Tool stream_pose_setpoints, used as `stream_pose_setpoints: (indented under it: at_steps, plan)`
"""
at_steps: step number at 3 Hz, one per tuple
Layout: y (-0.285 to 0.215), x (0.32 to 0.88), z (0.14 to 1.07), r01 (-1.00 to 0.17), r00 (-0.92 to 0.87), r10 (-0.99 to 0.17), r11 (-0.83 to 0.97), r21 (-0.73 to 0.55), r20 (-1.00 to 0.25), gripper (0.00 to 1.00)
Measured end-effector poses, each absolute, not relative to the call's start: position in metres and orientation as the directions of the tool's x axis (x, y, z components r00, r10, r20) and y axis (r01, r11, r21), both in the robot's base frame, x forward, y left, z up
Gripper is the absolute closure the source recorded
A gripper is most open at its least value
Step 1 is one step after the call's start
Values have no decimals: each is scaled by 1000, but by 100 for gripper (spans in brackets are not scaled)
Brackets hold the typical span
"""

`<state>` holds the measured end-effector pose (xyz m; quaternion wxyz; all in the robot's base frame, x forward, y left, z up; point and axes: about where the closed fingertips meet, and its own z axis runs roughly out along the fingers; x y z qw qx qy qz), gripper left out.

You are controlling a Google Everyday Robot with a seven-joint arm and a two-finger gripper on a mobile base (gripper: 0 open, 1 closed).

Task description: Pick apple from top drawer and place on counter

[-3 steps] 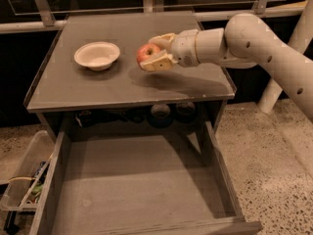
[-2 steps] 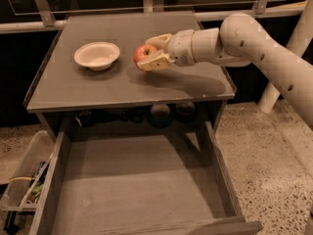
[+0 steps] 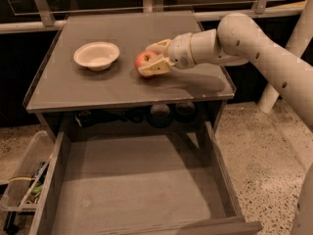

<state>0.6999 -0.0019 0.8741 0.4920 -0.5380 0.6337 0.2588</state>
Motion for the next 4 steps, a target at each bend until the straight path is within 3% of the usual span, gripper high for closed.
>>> stream_pose_setpoints:
  at_steps: [1,2,4]
  plan:
    - [-2,698,867,-942,40,-435,285,-180,-900,100]
    - [-2,698,867,-942,40,-435,285,-179,-900,82]
    - [-2,698,867,-942,40,-435,284,-179,-900,36]
